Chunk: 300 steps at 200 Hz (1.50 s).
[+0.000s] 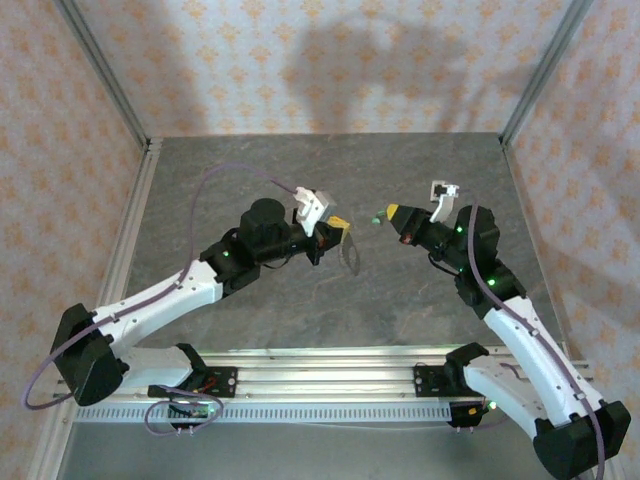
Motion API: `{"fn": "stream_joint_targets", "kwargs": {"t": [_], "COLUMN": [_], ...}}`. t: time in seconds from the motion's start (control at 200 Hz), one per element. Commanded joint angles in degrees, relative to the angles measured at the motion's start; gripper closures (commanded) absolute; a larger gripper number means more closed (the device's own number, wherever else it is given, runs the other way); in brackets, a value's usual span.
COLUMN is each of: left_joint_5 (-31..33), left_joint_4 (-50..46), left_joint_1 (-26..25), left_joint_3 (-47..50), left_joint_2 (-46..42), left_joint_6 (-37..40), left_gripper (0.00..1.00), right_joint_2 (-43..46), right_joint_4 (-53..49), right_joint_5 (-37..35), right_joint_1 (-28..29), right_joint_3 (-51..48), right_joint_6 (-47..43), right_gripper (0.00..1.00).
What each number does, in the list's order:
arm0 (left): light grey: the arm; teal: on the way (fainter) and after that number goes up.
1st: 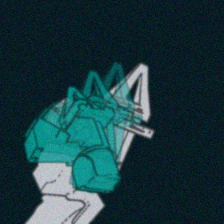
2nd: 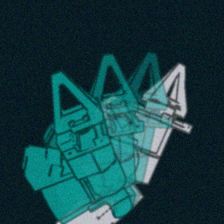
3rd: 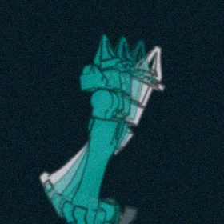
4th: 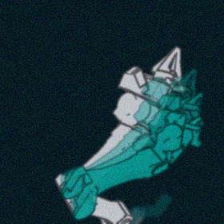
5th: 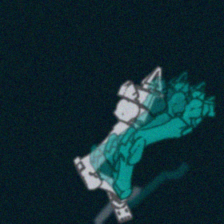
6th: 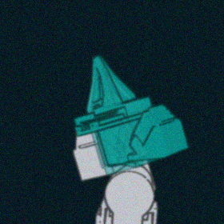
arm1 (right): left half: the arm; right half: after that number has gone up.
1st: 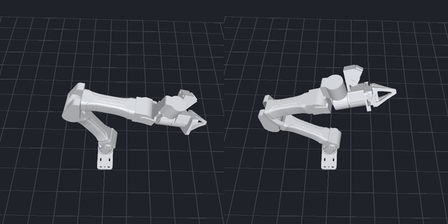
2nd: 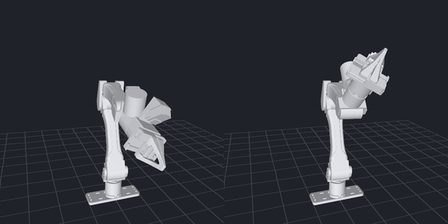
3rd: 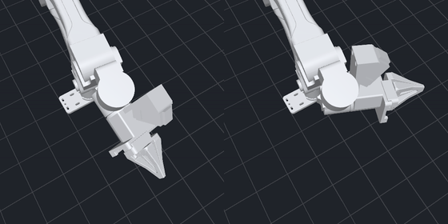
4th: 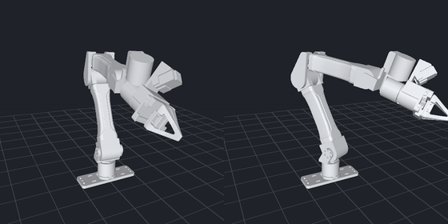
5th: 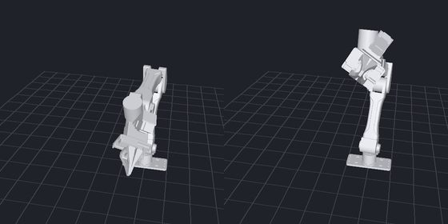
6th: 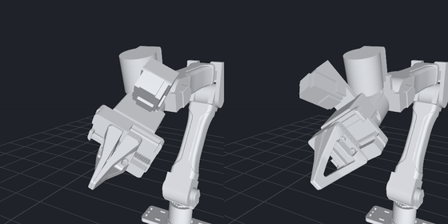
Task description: Put the keys on the keyring
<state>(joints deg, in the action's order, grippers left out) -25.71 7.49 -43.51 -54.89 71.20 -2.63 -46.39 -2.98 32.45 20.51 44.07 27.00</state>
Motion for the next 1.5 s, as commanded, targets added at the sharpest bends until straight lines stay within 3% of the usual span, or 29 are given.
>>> {"fn": "stream_joint_targets", "kwargs": {"t": [0.0,0.305,0.585,1.496], "left_joint_5": [2.2,5.4,4.2,-0.6], "left_joint_4": [3.8,5.6,7.3,7.3], "left_joint_1": [-1.0,-1.1,-1.1,-1.3], "left_joint_3": [-3.2,-3.9,-4.7,-6.7], "left_joint_2": [0.3,-0.5,-1.1,2.0], "left_joint_6": [2.7,-0.9,-2.8,-5.1], "left_gripper": [1.00,1.00,1.00,1.00], "right_joint_2": [1.1,2.1,2.1,-0.9], "right_joint_4": [5.4,3.7,5.9,8.9], "right_joint_5": [4.1,7.1,10.8,7.8], "right_joint_1": [-0.2,-0.2,0.0,5.6], "right_joint_3": [0.8,-0.1,-0.4,3.1], "right_joint_6": [-0.1,-2.0,-0.6,-1.4], "right_gripper": [1.00,1.00,1.00,1.00]}}
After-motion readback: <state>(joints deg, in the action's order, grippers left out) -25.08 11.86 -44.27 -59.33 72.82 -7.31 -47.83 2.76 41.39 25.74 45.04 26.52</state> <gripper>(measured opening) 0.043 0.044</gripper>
